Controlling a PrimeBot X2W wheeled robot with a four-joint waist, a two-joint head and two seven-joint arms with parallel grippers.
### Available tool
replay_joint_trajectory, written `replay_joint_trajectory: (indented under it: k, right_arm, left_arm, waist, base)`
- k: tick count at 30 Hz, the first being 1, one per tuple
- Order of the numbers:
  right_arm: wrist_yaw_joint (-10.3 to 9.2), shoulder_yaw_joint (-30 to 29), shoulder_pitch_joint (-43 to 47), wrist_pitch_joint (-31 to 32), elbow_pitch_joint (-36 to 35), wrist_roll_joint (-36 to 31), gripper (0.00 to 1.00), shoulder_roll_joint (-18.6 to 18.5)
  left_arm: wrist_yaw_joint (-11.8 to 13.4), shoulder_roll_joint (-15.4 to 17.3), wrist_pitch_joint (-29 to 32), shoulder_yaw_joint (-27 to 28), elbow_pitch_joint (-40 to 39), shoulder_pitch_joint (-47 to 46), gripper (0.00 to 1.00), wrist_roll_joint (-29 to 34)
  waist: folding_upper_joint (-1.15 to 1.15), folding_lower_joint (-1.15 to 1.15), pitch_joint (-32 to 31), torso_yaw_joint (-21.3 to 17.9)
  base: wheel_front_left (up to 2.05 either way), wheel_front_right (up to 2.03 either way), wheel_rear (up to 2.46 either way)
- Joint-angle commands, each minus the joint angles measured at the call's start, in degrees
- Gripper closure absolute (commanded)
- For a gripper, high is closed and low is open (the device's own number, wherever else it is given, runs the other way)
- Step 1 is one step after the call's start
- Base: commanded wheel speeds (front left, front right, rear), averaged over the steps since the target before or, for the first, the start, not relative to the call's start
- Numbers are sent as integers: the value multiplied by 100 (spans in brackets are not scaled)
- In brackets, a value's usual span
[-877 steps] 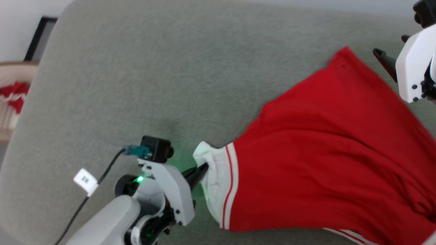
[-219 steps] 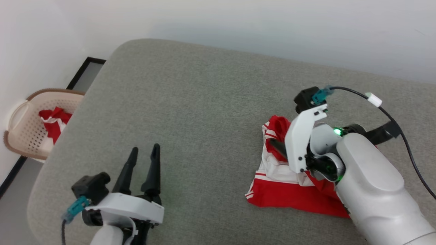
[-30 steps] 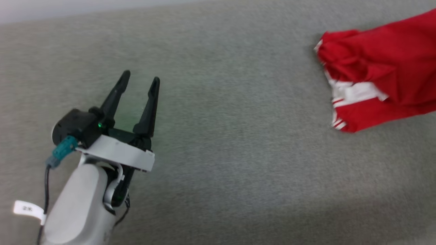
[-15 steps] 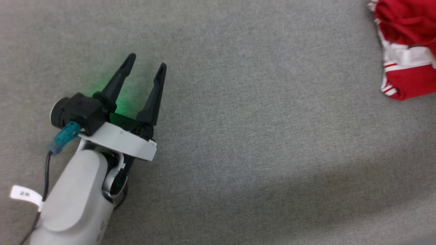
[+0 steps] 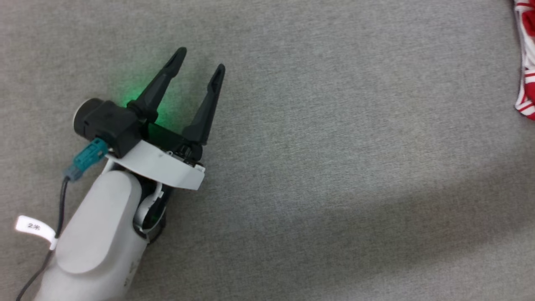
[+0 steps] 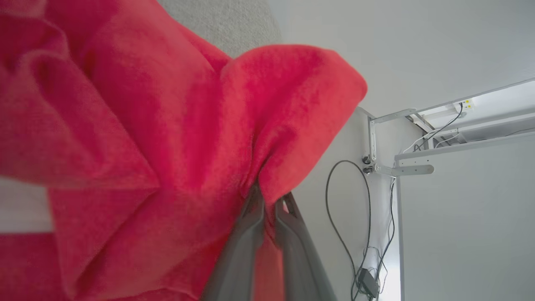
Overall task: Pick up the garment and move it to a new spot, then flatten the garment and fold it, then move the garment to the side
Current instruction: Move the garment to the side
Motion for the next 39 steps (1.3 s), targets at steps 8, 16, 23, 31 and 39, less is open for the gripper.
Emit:
replay_joint_trajectory:
  k: [8,16,23,31,39]
  right_arm:
    - [-9,-230,-251,-351,566,-213,78,164]
    - [-9,-351,-332,-659,958,-315,0,226]
    - [-9,-449,-224,-968,1105,-144,0,338]
    - [-9,-446,344,-1582,862,385,0,647]
    - [-8,-572,1443,-1828,-6,995,0,1000]
  left_arm:
    - [21,74,32,44,230,227,0,-132]
    - [18,-52,18,128,226,394,0,-249]
    - [15,-86,17,333,283,733,0,-314]
    - [16,-132,17,904,293,1459,0,-325]
    - [16,-134,17,1499,263,2277,0,-124]
  waist:
    - [0,0,-156,172]
    - [0,0,-622,375]
    - [0,0,-1183,597]
    - [0,0,-2022,935]
    - [0,0,-2646,1190]
  base:
    - [0,0,0]
    - [0,0,0]
    - [0,0,0]
    - [0,0,0]
    - [0,0,0]
